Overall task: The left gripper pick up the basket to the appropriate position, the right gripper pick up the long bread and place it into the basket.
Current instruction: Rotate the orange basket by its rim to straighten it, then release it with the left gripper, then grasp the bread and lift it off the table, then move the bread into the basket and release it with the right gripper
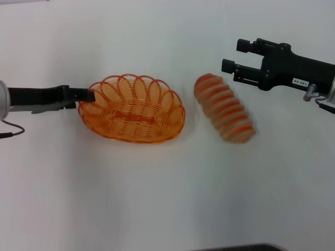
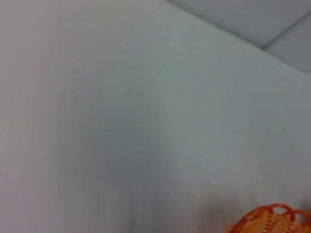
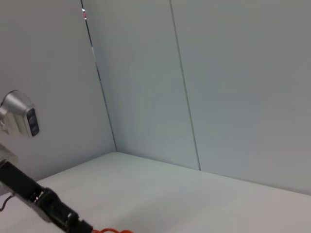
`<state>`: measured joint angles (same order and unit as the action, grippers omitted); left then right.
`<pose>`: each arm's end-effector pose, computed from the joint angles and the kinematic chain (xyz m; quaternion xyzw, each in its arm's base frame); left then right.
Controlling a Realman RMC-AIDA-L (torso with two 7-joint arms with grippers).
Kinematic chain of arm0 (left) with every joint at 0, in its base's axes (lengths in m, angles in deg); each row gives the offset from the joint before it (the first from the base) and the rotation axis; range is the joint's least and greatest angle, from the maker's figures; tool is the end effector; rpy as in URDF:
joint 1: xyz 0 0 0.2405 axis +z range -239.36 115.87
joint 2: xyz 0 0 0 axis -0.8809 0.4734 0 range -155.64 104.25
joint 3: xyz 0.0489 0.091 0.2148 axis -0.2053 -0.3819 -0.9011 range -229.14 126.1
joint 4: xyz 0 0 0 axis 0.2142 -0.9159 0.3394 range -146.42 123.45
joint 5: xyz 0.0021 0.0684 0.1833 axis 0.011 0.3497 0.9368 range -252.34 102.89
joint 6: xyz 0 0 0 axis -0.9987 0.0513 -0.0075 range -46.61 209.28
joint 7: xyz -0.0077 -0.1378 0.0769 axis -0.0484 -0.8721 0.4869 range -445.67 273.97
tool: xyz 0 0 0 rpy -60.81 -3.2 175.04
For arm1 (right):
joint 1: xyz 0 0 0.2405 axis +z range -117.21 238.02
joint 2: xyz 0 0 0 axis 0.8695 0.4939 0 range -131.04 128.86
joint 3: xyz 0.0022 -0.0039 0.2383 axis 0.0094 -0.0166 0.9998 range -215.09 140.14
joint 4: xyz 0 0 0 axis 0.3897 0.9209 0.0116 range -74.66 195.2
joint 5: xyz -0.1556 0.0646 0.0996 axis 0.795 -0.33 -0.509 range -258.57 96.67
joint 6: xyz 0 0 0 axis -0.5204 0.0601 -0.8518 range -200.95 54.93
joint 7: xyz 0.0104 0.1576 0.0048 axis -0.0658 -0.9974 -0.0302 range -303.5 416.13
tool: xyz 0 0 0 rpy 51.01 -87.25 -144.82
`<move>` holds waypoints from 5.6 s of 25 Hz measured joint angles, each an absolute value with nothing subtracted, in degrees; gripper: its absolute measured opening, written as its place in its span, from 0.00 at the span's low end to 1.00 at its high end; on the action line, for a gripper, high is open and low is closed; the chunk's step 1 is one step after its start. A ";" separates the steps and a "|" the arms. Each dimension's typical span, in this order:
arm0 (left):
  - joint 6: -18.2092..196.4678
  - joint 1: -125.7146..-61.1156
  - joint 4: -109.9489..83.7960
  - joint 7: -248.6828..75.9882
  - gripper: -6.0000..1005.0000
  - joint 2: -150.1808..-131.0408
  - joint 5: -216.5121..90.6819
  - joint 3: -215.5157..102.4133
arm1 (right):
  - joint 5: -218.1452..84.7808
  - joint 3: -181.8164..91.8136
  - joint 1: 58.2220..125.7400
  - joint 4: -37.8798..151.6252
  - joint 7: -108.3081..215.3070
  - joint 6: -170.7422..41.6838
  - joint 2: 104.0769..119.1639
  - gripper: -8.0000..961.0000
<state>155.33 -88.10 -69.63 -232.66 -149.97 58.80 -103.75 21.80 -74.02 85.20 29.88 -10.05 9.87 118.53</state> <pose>-0.2558 0.3325 -0.0120 -0.7587 -0.6168 -0.1063 0.1806 0.2649 0.3096 -0.0017 -0.8922 0.2289 0.3022 0.2455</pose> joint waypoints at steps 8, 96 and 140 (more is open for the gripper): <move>158.15 -85.75 -68.71 -210.65 0.63 -149.82 45.42 -95.14 | 20.44 -74.04 85.44 29.29 -16.41 9.87 118.24 0.78; 188.78 -81.17 -63.85 -148.89 0.87 -149.53 52.55 -86.85 | 81.64 -100.52 122.63 27.76 -111.28 5.57 118.99 0.98; 188.09 -81.72 -62.68 -149.22 0.87 -149.53 52.97 -88.35 | 57.30 -115.54 125.41 9.36 -73.78 12.97 119.40 0.39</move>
<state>188.09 -81.72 -62.68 -149.22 -149.53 52.97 -88.35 57.30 -115.54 125.41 9.36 -73.78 12.97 119.40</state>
